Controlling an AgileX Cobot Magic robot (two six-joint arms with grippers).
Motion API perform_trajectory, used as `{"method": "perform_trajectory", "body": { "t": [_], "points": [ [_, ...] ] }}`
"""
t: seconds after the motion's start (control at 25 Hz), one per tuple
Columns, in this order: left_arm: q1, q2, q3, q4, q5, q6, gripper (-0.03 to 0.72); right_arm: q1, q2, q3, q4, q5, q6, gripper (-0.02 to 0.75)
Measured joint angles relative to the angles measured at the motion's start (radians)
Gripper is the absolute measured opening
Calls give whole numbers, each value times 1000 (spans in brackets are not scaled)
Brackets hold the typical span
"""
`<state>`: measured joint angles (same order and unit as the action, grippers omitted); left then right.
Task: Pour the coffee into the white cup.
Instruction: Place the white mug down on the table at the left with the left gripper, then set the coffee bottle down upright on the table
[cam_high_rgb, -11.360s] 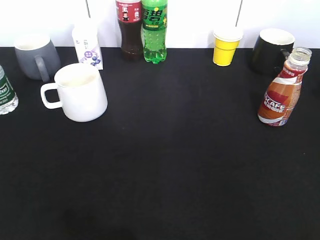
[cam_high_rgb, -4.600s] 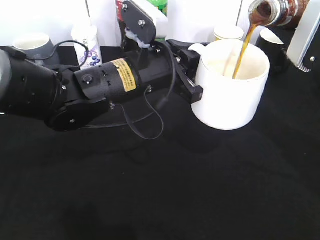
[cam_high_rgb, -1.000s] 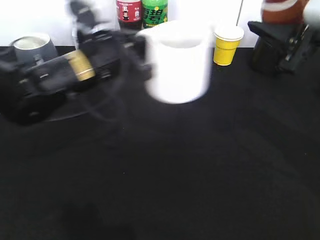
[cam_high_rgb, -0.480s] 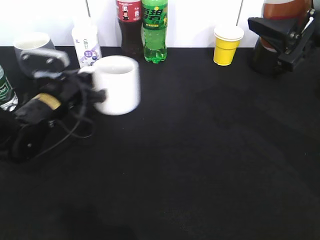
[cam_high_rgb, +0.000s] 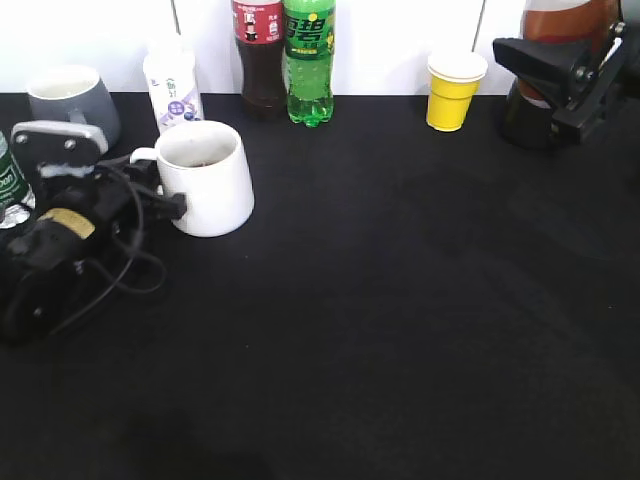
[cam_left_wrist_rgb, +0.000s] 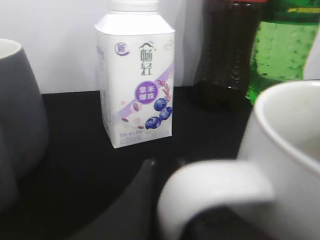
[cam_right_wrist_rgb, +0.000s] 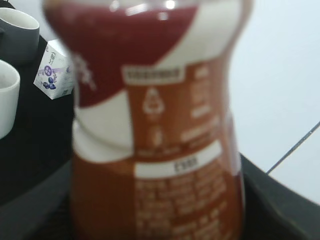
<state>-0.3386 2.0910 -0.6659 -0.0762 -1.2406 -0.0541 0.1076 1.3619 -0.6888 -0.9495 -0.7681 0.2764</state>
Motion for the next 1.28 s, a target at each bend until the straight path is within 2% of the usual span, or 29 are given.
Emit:
{"method": "perform_trajectory", "body": {
  "t": [0.08, 0.24, 0.4, 0.48, 0.56, 0.68, 0.76, 0.88, 1.0, 1.2, 1.28],
  "points": [
    [0, -5, 33, 0, -24, -1, 186, 0, 0, 0, 0, 0, 0, 512],
    [1, -57, 122, -2, -29, -3, 253, 0, 0, 0, 25, 0, 2, 512],
    [2, -104, 149, 19, 20, -3, 293, 0, 0, 0, 172, 0, 3, 512],
    [6, -128, 180, 27, 24, -3, 377, 0, 0, 0, 188, 0, 4, 512],
    [6, -168, 225, 37, 28, -3, 424, 0, 1, 0, 194, 1, 4, 512],
    [6, -264, 329, 40, 28, -3, 434, 0, 3, 0, 260, 16, 5, 512],
    [6, -383, 418, 44, 28, -3, 434, 0, 45, 0, 397, 80, 5, 512],
    [6, -562, 475, 131, 30, -3, 434, 0, 179, 0, 476, 105, 5, 512],
    [6, -647, 476, 167, 58, -7, 434, 0, 346, 32, 519, -52, -17, 512],
    [6, -658, 477, 225, 66, -27, 434, 0, 645, 35, 766, -385, -220, 512],
    [6, -659, 477, 227, 66, -30, 434, 0, 715, 28, 797, -461, -240, 512]
  ]
}}
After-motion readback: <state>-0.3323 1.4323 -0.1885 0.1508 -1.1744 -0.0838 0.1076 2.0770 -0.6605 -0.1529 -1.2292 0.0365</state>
